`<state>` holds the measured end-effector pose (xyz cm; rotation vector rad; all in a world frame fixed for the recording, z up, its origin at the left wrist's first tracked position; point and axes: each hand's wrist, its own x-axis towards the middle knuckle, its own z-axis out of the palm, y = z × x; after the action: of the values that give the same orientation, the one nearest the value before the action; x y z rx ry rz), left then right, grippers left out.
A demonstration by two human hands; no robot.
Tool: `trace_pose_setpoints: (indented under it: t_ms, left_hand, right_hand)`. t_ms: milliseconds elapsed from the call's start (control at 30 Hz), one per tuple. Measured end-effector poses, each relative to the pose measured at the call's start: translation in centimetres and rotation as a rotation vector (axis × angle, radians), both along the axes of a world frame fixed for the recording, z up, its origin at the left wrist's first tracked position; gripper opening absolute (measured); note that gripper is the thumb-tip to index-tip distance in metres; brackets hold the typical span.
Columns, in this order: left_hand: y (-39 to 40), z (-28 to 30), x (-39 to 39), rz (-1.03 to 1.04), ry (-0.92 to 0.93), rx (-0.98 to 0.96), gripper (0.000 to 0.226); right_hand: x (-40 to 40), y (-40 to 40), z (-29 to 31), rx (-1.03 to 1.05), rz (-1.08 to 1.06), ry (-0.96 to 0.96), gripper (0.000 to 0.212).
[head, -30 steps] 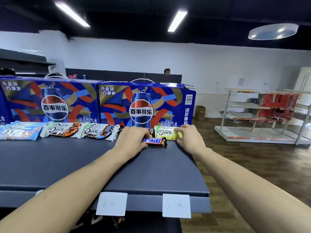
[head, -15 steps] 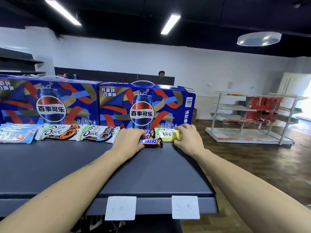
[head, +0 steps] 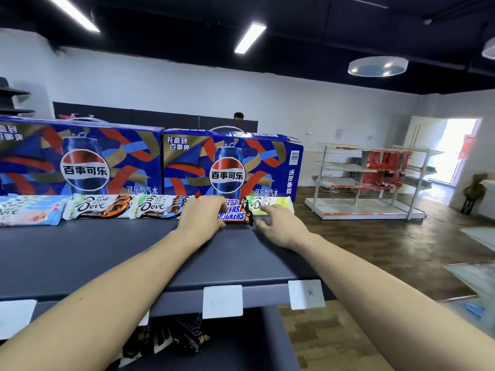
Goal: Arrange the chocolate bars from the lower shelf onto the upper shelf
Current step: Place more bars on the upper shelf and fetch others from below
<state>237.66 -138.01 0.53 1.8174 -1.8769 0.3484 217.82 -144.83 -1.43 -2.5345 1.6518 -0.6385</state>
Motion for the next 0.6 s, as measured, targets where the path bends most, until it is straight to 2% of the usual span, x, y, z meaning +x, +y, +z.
trace_pose_setpoints:
  t_ms: [300, 600]
  left_hand:
    - [6.0, 0.1, 2.0, 0.07, -0.019, -0.04, 0.038]
    - [16.4, -0.6, 3.3, 0.17, -0.1, -0.065, 0.026]
  right_hand:
    - [0.7, 7.4, 0.3, -0.003, 0.016, 0.031, 0.054]
    - [1.9, 16.5, 0.1, -0.002, 0.045, -0.036, 0.056]
